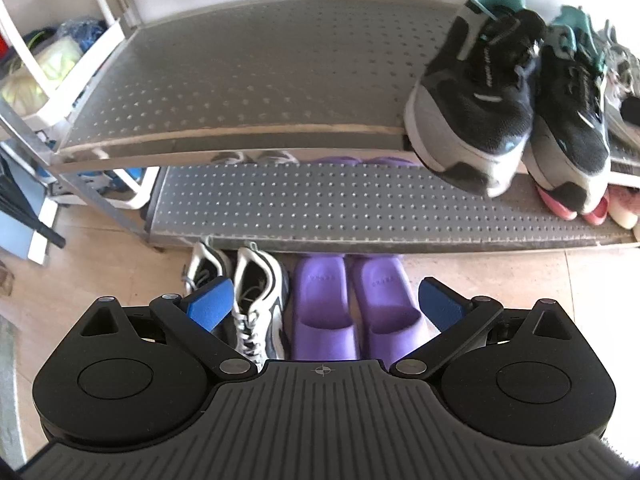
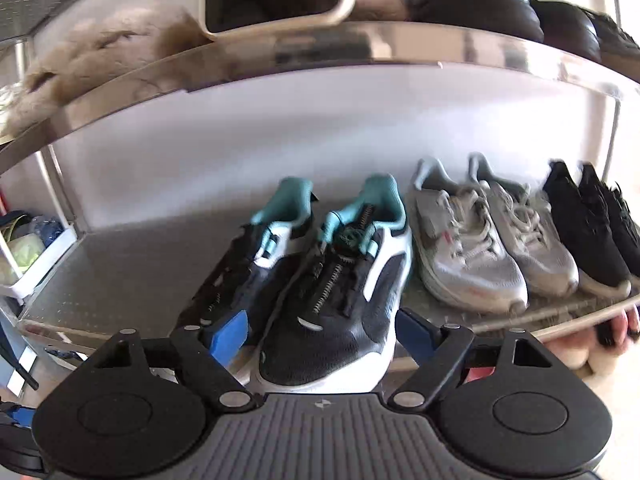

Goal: Organize scattered shoes
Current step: 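Lift the teal-lined pair and carry it up to the rack shelf, then lower the teal-lined pair beside the grey pair, open right gripper, then push the teal-lined pair straight on the shelf with the right gripper, then withdraw the right tool down toward the purple slides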

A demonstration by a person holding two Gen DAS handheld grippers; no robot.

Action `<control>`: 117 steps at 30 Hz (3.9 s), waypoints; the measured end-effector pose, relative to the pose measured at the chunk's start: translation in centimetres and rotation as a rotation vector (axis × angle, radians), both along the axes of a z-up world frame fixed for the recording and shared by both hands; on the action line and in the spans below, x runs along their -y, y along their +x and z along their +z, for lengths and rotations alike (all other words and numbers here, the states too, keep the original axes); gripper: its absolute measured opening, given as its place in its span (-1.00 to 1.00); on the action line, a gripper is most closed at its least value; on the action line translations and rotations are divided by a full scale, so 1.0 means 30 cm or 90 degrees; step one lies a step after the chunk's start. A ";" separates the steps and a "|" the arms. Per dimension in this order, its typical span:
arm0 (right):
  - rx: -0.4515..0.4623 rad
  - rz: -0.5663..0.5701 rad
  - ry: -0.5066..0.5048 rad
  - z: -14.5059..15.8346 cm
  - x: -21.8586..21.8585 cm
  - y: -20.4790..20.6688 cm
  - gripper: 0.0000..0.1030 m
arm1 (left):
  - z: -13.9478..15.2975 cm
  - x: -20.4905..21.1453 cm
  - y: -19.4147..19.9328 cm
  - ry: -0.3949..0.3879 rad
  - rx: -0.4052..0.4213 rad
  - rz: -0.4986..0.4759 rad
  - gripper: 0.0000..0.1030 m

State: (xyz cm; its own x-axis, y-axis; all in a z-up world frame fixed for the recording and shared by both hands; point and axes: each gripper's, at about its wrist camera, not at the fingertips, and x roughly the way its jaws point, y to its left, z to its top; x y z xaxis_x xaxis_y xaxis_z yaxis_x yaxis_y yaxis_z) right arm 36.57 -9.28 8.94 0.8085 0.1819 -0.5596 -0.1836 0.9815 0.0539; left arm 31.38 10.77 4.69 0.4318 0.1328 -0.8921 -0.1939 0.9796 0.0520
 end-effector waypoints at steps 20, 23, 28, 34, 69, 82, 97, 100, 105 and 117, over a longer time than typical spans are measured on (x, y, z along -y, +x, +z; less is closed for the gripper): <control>-0.336 0.005 0.155 -0.200 -0.065 0.061 0.04 | -0.034 -0.083 0.088 0.009 -0.003 0.090 0.97; -0.342 -0.037 0.161 -0.216 -0.029 0.088 -0.15 | -0.043 -0.069 0.104 0.011 -0.006 0.083 0.97; -0.289 -0.068 0.075 -0.188 -0.032 0.105 -0.22 | -0.052 -0.037 0.129 0.014 -0.013 0.081 0.97; -0.198 -0.073 -0.014 -0.161 -0.014 0.170 -0.26 | -0.048 -0.017 0.141 0.022 -0.011 0.078 0.97; -0.164 0.001 0.021 -0.303 -0.129 0.166 -0.32 | -0.001 -0.116 0.131 0.032 0.024 0.164 0.97; -0.238 -0.137 0.202 -0.313 0.134 0.201 -0.18 | -0.037 0.004 0.126 0.013 -0.006 0.077 0.97; -0.095 -0.051 -0.155 -0.302 -0.089 0.262 -0.32 | -0.052 -0.009 0.156 0.007 -0.019 0.083 0.97; -0.130 -0.064 -0.139 -0.301 -0.043 0.286 -0.24 | -0.057 0.002 0.159 0.009 -0.024 0.072 0.97; -0.264 -0.086 0.014 -0.285 0.051 0.274 -0.08 | -0.053 0.012 0.154 0.006 -0.019 0.077 0.97; -0.196 -0.036 0.215 -0.251 0.021 0.251 -0.11 | -0.041 -0.030 0.118 0.006 -0.017 0.097 0.97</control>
State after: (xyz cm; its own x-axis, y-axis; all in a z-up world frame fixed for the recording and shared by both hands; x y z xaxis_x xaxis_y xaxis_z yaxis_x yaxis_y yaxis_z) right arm 44.09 -9.91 1.41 0.6277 0.3561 -0.6922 -0.0557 0.9075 0.4164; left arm 34.92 11.68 3.45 0.3829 0.2033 -0.9011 -0.3384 0.9386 0.0679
